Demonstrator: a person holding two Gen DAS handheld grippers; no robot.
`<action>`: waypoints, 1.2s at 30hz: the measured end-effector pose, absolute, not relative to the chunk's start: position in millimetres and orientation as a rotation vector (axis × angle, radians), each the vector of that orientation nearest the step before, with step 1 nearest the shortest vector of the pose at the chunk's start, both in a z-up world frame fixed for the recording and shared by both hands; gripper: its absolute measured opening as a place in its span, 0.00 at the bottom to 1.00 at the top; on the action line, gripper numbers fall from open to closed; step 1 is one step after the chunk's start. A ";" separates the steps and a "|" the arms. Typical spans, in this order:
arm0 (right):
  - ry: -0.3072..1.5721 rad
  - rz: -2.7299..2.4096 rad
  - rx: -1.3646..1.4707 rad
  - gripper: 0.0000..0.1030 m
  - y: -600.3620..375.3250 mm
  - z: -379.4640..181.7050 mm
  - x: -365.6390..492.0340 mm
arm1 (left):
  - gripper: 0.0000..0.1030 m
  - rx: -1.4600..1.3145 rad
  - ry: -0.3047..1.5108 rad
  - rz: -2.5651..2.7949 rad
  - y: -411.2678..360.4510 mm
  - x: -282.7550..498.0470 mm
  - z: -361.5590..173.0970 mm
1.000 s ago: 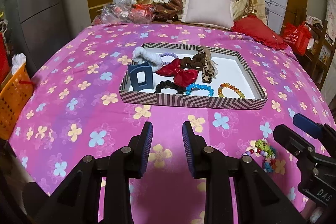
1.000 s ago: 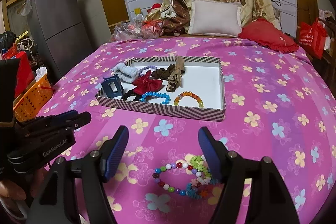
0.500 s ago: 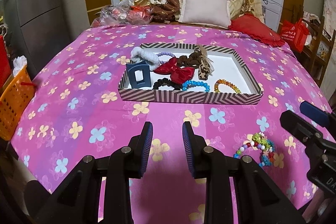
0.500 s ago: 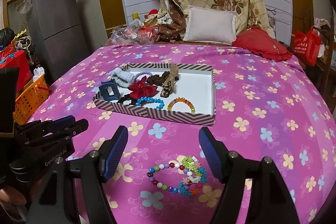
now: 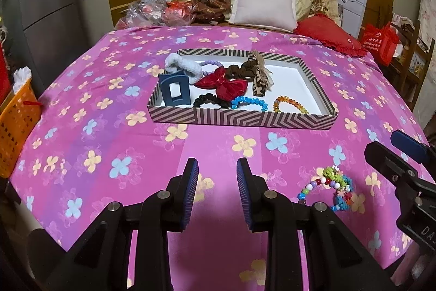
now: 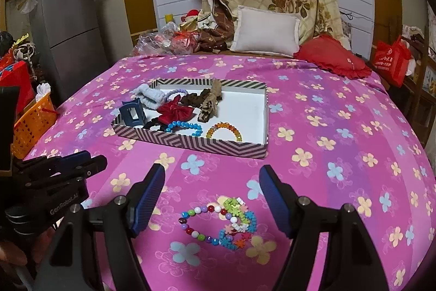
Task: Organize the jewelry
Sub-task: 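Withdraw both open tools above the last multicolour bracelets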
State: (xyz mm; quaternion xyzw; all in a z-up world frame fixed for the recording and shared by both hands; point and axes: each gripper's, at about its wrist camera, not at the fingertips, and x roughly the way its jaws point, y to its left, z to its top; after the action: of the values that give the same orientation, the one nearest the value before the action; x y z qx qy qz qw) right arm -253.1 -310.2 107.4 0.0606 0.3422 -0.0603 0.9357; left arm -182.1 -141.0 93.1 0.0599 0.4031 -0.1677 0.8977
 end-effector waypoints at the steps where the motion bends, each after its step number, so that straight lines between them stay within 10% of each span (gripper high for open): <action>1: 0.700 -0.126 0.122 0.73 -310.3 107.4 -253.3 | 0.31 0.123 0.837 -0.348 -141.1 -182.0 92.7; 29: 0.781 -0.169 0.245 0.73 -370.1 77.6 -267.9 | 0.31 0.083 0.921 -0.435 -148.8 -177.6 73.4; 36: 0.839 -0.139 0.276 0.50 -387.7 54.1 -276.4 | 0.31 0.088 0.987 -0.492 -166.1 -176.3 55.8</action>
State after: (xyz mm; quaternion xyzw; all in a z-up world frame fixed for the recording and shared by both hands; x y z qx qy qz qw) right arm -276.4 -387.7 54.1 0.1334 0.4055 -0.0674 0.9018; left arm -176.3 -166.1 55.8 0.0417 0.4687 -0.2334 0.8509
